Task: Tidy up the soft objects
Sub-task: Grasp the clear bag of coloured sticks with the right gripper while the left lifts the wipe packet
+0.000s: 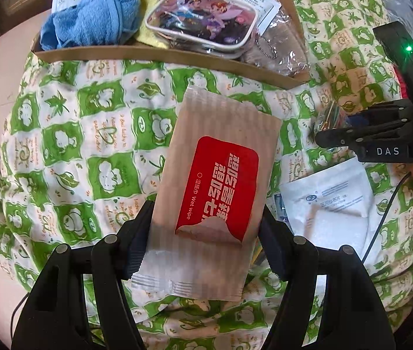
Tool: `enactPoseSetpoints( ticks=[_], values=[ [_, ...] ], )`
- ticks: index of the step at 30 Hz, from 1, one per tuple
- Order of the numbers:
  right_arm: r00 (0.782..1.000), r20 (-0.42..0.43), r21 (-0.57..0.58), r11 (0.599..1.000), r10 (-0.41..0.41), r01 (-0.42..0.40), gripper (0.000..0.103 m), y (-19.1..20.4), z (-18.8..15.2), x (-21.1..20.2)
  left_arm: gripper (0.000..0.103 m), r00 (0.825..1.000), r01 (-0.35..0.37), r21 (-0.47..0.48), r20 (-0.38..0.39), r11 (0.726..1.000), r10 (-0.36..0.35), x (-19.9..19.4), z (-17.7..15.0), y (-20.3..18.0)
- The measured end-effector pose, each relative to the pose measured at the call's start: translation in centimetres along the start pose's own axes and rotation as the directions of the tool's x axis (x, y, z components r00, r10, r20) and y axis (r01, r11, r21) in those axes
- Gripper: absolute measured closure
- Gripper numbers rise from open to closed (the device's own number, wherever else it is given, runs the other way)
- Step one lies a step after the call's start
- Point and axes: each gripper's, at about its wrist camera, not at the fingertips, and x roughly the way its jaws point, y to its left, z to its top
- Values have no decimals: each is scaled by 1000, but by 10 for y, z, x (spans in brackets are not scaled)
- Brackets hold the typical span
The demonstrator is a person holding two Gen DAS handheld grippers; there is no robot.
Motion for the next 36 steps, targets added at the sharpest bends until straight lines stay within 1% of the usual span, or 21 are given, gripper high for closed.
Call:
enactPoseSetpoints(
  ticks=[4, 9, 10, 12, 14, 18, 22, 27, 30, 36],
  values=[
    [1000, 10, 3, 1000, 3, -3, 66, 0, 1, -12, 35, 1000, -12, -5, 22, 1000, 12, -17, 13, 7],
    [1000, 10, 0, 1000, 2, -2, 66, 5, 2, -23, 35, 998, -49, -1, 40, 999, 49, -22, 31, 15],
    [1000, 9, -1, 1000, 3, -3, 66, 5, 2, -22, 35, 997, -57, 1, 43, 998, 57, -23, 31, 14],
    [1000, 11, -1, 1000, 4, -4, 66, 7, 1, -22, 35, 996, -69, 8, 49, 998, 69, -30, 17, 15],
    [1000, 12, -1, 1000, 5, -5, 66, 8, 1, -23, 35, 995, -79, 15, 54, 997, 78, -30, 15, 15],
    [1000, 21, -2, 1000, 6, -6, 66, 8, 0, -26, 35, 994, -95, 30, 63, 995, 93, -32, 15, 13],
    [999, 36, -2, 1000, 7, -7, 66, 7, 1, -38, 35, 992, -111, 46, 70, 993, 108, -35, 16, 12],
    [999, 48, -3, 1000, 10, -10, 66, 2, 8, -54, 35, 992, -113, 53, 67, 992, 109, -34, 22, 9],
    [999, 51, -4, 1000, 9, -9, 66, 1, 17, -66, 35, 991, -115, 55, 68, 992, 112, -40, 32, 10],
    [997, 74, -6, 1000, 5, -5, 66, 0, 46, -91, 35, 987, -121, 39, 106, 992, 117, -64, 66, 17]
  ],
)
